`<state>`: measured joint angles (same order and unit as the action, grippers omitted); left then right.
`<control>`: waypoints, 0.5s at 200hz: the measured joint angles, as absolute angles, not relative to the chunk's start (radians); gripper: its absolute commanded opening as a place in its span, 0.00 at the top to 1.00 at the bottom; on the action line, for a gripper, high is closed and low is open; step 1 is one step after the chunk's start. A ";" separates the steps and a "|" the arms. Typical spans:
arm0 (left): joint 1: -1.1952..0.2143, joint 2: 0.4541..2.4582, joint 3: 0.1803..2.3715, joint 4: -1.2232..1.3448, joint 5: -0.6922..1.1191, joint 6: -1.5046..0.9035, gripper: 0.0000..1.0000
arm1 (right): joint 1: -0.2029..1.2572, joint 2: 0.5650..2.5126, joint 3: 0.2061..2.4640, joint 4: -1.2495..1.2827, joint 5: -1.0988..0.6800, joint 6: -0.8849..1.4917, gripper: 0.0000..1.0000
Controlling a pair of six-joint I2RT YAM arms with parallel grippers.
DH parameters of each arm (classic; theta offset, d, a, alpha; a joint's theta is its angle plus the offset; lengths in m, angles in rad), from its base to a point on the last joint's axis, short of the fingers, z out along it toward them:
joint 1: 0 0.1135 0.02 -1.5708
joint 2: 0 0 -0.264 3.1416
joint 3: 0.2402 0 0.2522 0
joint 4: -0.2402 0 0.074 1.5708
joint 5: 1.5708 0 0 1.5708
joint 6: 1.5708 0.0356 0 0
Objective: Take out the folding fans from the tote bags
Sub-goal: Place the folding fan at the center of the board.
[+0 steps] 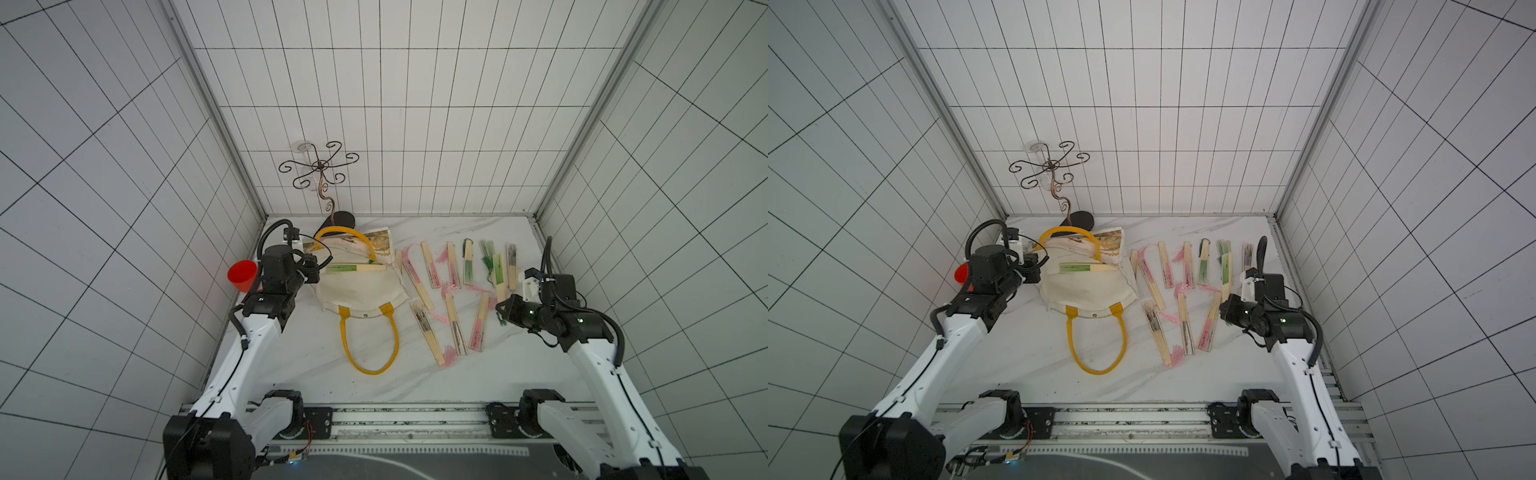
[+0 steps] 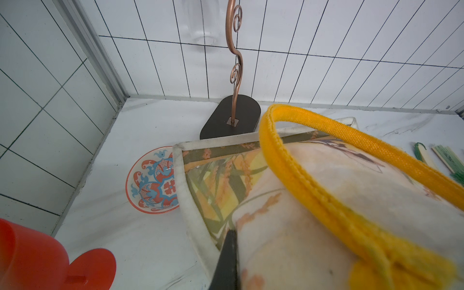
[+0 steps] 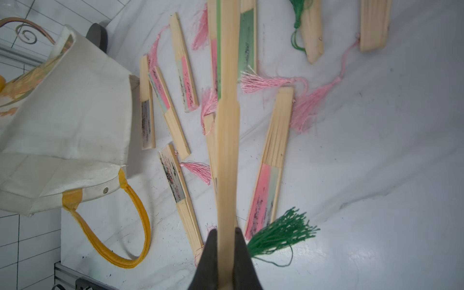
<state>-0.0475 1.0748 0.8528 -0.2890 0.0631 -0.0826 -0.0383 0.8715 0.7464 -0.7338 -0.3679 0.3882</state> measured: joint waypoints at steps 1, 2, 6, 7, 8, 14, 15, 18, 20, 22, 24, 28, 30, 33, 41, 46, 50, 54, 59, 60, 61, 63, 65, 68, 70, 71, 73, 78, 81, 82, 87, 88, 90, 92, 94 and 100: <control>-0.047 1.075 0.853 -0.289 0.063 -0.083 1.00 | -0.044 0.871 0.743 -0.735 -0.373 0.388 1.00; -0.047 1.075 0.853 -0.289 0.063 -0.083 1.00 | -0.047 0.871 0.740 -0.735 -0.375 0.388 1.00; -0.047 1.075 0.853 -0.289 0.063 -0.083 1.00 | -0.065 0.871 0.728 -0.738 -0.382 0.387 1.00; -0.047 1.075 0.853 -0.289 0.063 -0.083 1.00 | -0.071 0.871 0.724 -0.738 -0.385 0.386 1.00; -0.047 1.075 0.853 -0.289 0.063 -0.083 1.00 | -0.073 0.871 0.722 -0.739 -0.387 0.386 1.00; -0.047 1.075 0.853 -0.289 0.063 -0.083 1.00 | -0.096 0.871 0.706 -0.743 -0.398 0.384 1.00; -0.047 1.075 0.853 -0.289 0.063 -0.083 1.00 | -0.098 0.871 0.705 -0.743 -0.400 0.384 1.00; -0.047 1.075 0.853 -0.289 0.063 -0.082 1.00 | -0.108 0.872 0.698 -0.747 -0.404 0.383 1.00; -0.047 1.075 0.853 -0.289 0.063 -0.083 1.00 | -0.113 0.873 0.696 -0.750 -0.407 0.382 1.00; -0.047 1.075 0.853 -0.289 0.063 -0.083 1.00 | -0.117 0.873 0.694 -0.751 -0.408 0.382 1.00; -0.047 1.075 0.853 -0.289 0.063 -0.083 1.00 | -0.121 0.873 0.692 -0.753 -0.411 0.381 1.00; -0.047 1.075 0.853 -0.289 0.063 -0.082 1.00 | -0.129 0.875 0.690 -0.756 -0.414 0.381 1.00; -0.047 1.075 0.853 -0.289 0.063 -0.083 1.00 | -0.132 0.875 0.690 -0.758 -0.415 0.381 1.00; -0.047 1.075 0.853 -0.289 0.063 -0.082 1.00 | -0.136 0.877 0.690 -0.758 -0.416 0.381 1.00; -0.047 1.075 0.853 -0.289 0.063 -0.082 1.00 | -0.145 0.879 0.690 -0.755 -0.415 0.381 1.00; -0.047 1.075 0.853 -0.289 0.063 -0.083 1.00 | -0.147 0.881 0.690 -0.754 -0.416 0.381 1.00; -0.047 1.075 0.853 -0.289 0.063 -0.083 1.00 | -0.149 0.883 0.690 -0.754 -0.416 0.381 1.00; -0.047 1.075 0.853 -0.289 0.063 -0.083 1.00 | -0.151 0.887 0.690 -0.755 -0.415 0.382 1.00; -0.047 1.075 0.853 -0.289 0.063 -0.083 1.00 | -0.155 0.893 0.690 -0.754 -0.414 0.384 1.00; -0.047 1.075 0.853 -0.289 0.063 -0.082 1.00 | -0.156 0.895 0.689 -0.753 -0.414 0.385 1.00; -0.047 1.075 0.853 -0.289 0.063 -0.083 1.00 | -0.157 0.896 0.689 -0.752 -0.414 0.385 1.00; -0.047 1.075 0.853 -0.289 0.062 -0.082 1.00 | -0.158 0.898 0.689 -0.752 -0.414 0.385 1.00; -0.047 1.075 0.853 -0.289 0.062 -0.082 1.00 | -0.160 0.901 0.688 -0.750 -0.414 0.386 1.00; -0.047 1.075 0.853 -0.289 0.062 -0.082 1.00 | -0.161 0.905 0.687 -0.747 -0.414 0.389 1.00; -0.047 1.075 0.853 -0.289 0.062 -0.082 1.00 | -0.162 0.908 0.686 -0.746 -0.414 0.390 1.00; -0.047 1.075 0.853 -0.289 0.062 -0.082 1.00 | -0.163 0.910 0.686 -0.744 -0.414 0.391 1.00; -0.047 1.075 0.853 -0.289 0.061 -0.082 1.00 | -0.164 0.913 0.685 -0.742 -0.414 0.393 1.00; -0.047 1.075 0.853 -0.289 0.061 -0.082 1.00 | -0.166 0.920 0.679 -0.733 -0.415 0.398 1.00; -0.047 1.075 0.853 -0.289 0.061 -0.082 1.00 | -0.167 0.923 0.675 -0.729 -0.415 0.402 1.00; -0.047 1.075 0.853 -0.289 0.061 -0.082 1.00 | -0.167 0.923 0.673 -0.726 -0.416 0.402 1.00; -0.047 1.075 0.853 -0.289 0.060 -0.082 1.00 | -0.168 0.928 0.665 -0.718 -0.416 0.408 1.00; -0.047 1.075 0.853 -0.289 0.060 -0.082 1.00 | -0.168 0.929 0.664 -0.717 -0.417 0.409 1.00; -0.047 1.075 0.853 -0.289 0.060 -0.083 1.00 | -0.170 0.931 0.659 -0.712 -0.417 0.410 1.00; -0.047 1.075 0.853 -0.289 0.060 -0.082 1.00 | -0.170 0.932 0.656 -0.709 -0.418 0.412 1.00; -0.047 1.075 0.853 -0.289 0.060 -0.082 1.00 | -0.171 0.933 0.651 -0.704 -0.420 0.415 1.00; -0.047 1.075 0.853 -0.289 0.060 -0.082 1.00 | -0.172 0.937 0.637 -0.693 -0.422 0.422 1.00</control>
